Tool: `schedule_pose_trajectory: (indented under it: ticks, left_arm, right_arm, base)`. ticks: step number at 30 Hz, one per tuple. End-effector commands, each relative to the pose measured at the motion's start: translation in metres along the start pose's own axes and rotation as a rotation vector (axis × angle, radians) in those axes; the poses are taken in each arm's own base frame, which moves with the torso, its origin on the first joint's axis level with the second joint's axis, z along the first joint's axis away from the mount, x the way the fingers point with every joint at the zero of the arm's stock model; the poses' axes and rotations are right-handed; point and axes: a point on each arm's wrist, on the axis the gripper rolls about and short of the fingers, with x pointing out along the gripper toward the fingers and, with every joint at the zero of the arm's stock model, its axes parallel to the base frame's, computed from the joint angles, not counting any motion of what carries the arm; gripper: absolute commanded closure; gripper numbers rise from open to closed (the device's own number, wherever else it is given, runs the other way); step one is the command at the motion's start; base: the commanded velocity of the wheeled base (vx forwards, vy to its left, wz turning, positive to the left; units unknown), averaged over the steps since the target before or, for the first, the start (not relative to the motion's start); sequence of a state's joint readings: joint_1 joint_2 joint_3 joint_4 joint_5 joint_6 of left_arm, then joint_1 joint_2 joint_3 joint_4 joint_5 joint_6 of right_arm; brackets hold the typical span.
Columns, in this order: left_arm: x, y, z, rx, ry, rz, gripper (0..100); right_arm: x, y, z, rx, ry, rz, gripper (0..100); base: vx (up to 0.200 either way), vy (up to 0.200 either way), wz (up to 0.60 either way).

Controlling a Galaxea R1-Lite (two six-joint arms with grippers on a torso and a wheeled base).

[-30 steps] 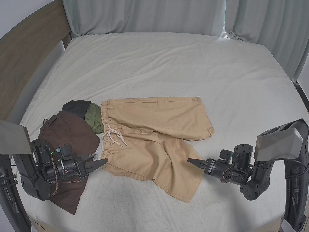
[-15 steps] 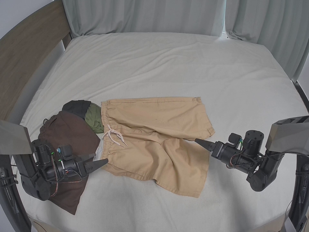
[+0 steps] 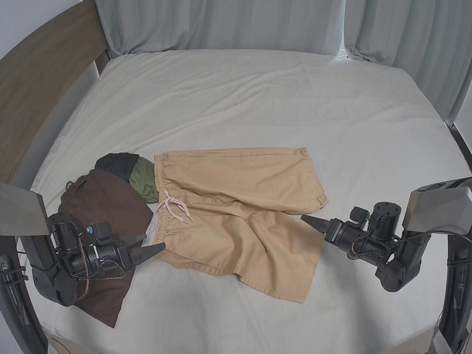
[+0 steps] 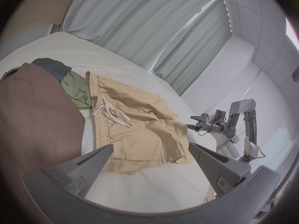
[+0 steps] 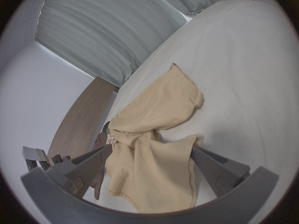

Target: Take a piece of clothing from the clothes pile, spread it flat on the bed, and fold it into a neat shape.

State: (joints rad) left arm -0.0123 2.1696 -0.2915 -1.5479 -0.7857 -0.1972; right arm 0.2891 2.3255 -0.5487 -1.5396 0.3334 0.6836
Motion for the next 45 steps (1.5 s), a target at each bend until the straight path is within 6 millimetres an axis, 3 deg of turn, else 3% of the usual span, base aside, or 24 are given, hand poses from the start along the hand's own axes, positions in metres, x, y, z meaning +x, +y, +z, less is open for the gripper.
schedule_pose_trajectory:
  ticks: [1,12,21,32,33,45]
  left_arm:
    - [0.0,0.001,-0.001,0.004,0.003,-0.001,0]
    - [0.001,0.001,-0.003,0.002,0.009,-0.001,0]
    - [0.002,0.002,-0.005,-0.001,0.013,0.0,0]
    - [0.002,0.003,-0.006,-0.004,0.017,0.001,0]
    - [0.002,0.003,-0.006,-0.004,0.017,0.001,0]
    - [0.002,0.003,-0.006,-0.004,0.017,0.001,0]
  right_arm:
    - [0.005,-0.013,-0.008,0.015,0.019,-0.031,0]
    - [-0.001,-0.024,-0.005,0.029,0.016,-0.07,0]
    - [0.008,-0.025,-0.017,0.117,0.044,-0.065,0]
    - [0.019,-0.031,-0.013,0.184,0.015,-0.058,0]
    - [0.02,-0.031,-0.013,0.184,0.002,-0.07,100]
    - [0.017,-0.036,0.0,0.167,-0.054,-0.086,100]
  base:
    - [0.0,0.0,0.0]
    - [0.0,0.0,0.0]
    - [0.0,0.0,0.0]
    - [0.0,0.0,0.0]
    - [0.0,0.0,0.0]
    - [0.0,0.0,0.0]
